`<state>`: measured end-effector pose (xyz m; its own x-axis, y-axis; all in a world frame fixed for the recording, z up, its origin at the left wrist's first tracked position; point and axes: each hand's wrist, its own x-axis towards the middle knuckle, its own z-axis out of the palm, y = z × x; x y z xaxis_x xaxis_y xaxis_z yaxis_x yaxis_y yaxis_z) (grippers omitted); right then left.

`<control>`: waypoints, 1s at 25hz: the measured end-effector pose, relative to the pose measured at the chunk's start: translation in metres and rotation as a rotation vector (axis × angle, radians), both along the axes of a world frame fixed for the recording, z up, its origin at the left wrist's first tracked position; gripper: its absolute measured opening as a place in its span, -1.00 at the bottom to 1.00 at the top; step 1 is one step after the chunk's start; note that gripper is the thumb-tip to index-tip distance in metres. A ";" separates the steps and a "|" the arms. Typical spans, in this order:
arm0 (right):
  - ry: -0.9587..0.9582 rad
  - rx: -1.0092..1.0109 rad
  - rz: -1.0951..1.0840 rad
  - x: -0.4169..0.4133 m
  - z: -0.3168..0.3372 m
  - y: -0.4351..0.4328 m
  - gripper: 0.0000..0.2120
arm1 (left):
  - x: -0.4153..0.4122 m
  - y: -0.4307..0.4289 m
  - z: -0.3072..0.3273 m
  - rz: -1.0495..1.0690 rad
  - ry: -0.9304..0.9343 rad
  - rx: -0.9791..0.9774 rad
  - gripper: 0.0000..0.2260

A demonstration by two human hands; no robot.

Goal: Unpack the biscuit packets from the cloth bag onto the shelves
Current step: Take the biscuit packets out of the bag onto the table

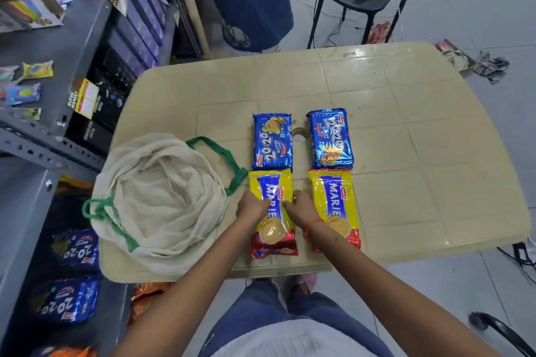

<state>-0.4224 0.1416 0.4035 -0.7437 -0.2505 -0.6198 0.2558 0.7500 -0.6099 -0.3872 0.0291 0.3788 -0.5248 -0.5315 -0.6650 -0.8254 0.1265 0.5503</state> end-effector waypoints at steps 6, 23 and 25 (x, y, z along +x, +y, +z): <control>0.220 0.130 0.025 -0.034 0.036 0.042 -0.59 | -0.023 0.019 0.034 -0.119 0.164 0.126 -0.82; 0.242 0.132 -0.150 -0.134 0.011 0.082 -0.55 | -0.128 0.063 0.034 -0.156 0.199 0.215 -0.61; 0.142 0.107 -0.165 -0.157 -0.003 0.075 -0.57 | -0.154 0.060 0.024 -0.071 0.175 0.451 -0.65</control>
<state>-0.5798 0.2162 0.4009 -0.8509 -0.0566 -0.5223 0.2975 0.7674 -0.5679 -0.5412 0.0891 0.4028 -0.6738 -0.1695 -0.7192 -0.7135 -0.1037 0.6930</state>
